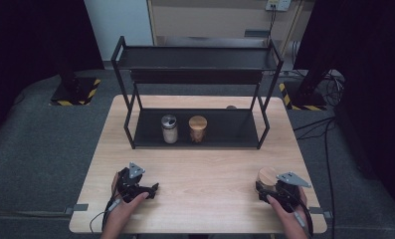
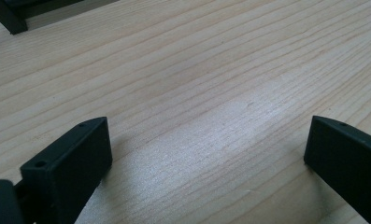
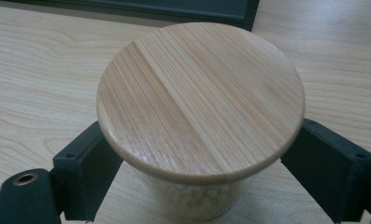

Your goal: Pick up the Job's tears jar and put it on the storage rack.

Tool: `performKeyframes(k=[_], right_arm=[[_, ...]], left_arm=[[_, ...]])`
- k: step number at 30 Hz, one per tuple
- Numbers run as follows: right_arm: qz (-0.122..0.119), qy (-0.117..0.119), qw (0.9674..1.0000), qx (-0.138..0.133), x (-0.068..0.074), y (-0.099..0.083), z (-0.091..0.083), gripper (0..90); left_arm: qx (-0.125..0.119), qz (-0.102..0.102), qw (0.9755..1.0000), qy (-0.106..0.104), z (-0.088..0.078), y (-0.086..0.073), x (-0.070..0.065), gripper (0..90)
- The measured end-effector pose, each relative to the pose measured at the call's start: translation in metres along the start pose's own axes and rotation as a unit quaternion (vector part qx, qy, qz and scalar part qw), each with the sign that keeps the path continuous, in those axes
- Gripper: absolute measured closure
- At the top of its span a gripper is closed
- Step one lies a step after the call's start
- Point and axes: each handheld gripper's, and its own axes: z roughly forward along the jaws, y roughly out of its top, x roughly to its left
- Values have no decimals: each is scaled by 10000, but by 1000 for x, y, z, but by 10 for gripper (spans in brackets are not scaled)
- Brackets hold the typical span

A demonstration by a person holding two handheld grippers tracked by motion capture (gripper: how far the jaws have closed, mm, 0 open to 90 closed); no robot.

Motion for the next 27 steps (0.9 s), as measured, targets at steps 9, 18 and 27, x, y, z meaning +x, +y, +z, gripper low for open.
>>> performKeyframes(k=[9,18,27], right_arm=[[-61,13,10000,-56,4,-1,0,214],[-103,-46,9997,-195,6,-6,-1,251],[-108,-104,9996,-251,9,-9,-1,258]], left_arm=[[7,-1,10000,-1,0,0,0,0],[6,-2,10000,0,0,0,0,0],[7,-1,10000,0,0,0,0,0]])
